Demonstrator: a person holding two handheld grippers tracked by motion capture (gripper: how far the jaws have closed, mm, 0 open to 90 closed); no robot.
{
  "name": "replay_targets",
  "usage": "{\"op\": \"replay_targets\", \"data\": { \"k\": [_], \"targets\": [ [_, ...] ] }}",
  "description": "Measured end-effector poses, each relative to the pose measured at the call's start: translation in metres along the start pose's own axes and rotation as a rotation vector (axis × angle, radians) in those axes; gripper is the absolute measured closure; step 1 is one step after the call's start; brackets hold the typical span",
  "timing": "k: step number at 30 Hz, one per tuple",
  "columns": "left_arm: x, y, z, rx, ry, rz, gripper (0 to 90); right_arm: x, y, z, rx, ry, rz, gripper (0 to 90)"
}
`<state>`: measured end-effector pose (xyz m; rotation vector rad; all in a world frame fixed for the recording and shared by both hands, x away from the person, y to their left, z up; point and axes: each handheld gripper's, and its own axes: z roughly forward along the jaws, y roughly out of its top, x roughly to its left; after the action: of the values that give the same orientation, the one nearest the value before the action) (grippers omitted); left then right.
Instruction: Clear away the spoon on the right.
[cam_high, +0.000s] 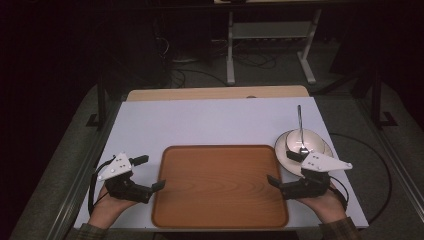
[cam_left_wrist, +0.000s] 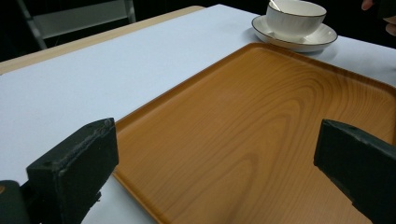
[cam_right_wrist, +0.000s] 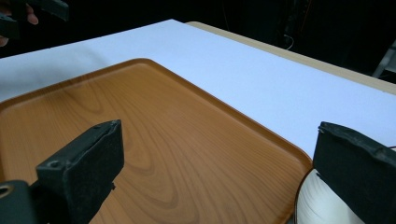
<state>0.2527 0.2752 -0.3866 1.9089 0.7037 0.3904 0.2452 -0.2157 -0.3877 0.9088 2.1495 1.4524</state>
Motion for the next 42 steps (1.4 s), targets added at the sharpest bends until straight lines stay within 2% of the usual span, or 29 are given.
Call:
{"op": "replay_targets", "data": {
  "k": [13, 27, 34, 42],
  "targets": [
    [0.003, 0.001, 0.000, 0.010, 0.006, -0.002, 0.0, -0.005, 0.005, -0.003, 0.023, -0.011, 0.000, 1.2],
    [0.006, -0.001, -0.002, 0.018, 0.007, -0.005, 0.0, -0.013, 0.014, 0.006, 0.110, -0.002, -0.035, 1.3],
    [0.007, -0.002, -0.003, 0.017, 0.008, -0.007, 0.0, -0.022, 0.022, 0.009, 0.109, 0.005, -0.028, 1.3],
    [0.006, -0.002, -0.002, 0.024, 0.007, -0.005, 0.0, -0.036, 0.030, 0.010, 0.124, -0.008, -0.006, 1.6]
  ]
}}
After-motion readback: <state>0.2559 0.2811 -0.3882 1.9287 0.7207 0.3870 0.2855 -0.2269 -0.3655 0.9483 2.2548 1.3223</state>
